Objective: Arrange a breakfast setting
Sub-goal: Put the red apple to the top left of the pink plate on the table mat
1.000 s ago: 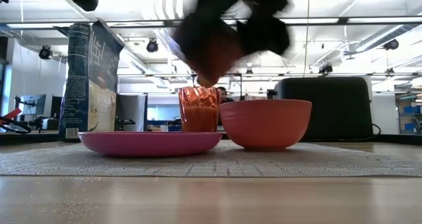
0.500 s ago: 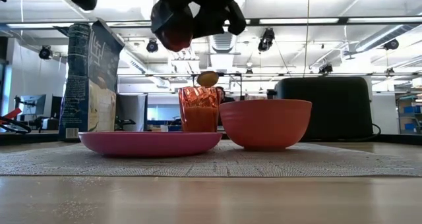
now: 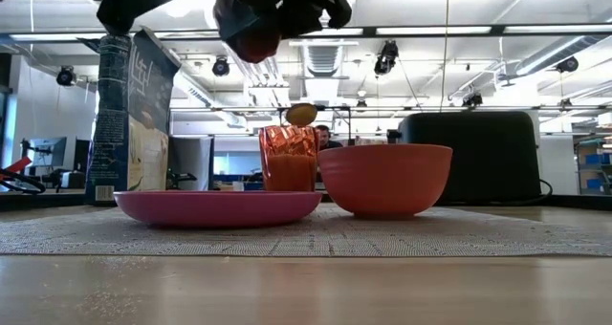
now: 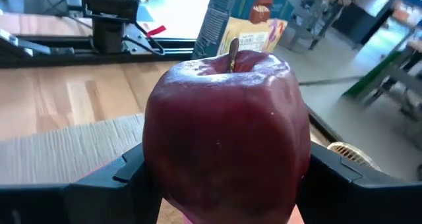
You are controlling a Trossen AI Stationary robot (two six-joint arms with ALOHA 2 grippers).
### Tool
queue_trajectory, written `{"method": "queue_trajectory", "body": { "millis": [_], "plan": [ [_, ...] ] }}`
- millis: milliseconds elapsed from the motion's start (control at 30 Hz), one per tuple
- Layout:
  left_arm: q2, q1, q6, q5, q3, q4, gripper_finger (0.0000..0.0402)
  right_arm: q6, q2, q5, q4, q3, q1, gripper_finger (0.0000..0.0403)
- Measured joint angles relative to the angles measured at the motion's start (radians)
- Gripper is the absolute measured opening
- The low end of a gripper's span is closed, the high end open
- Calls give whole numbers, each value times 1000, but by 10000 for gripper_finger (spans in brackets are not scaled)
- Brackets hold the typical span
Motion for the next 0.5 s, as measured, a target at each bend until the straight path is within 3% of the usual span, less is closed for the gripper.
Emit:
{"method": "queue_trajectory", "body": {
  "millis": [100, 267, 500],
  "plan": [
    [11, 0, -20, -36, 20, -23, 262, -56, -5, 1, 0, 0, 0, 249],
    [58, -1, -84, 96, 105, -239, 262, -78, -26, 4, -18, 1, 0, 257],
    [152, -4, 0, 263, 160, -266, 262, -13, -82, 7, -112, 1, 0, 264]
  ]
}}
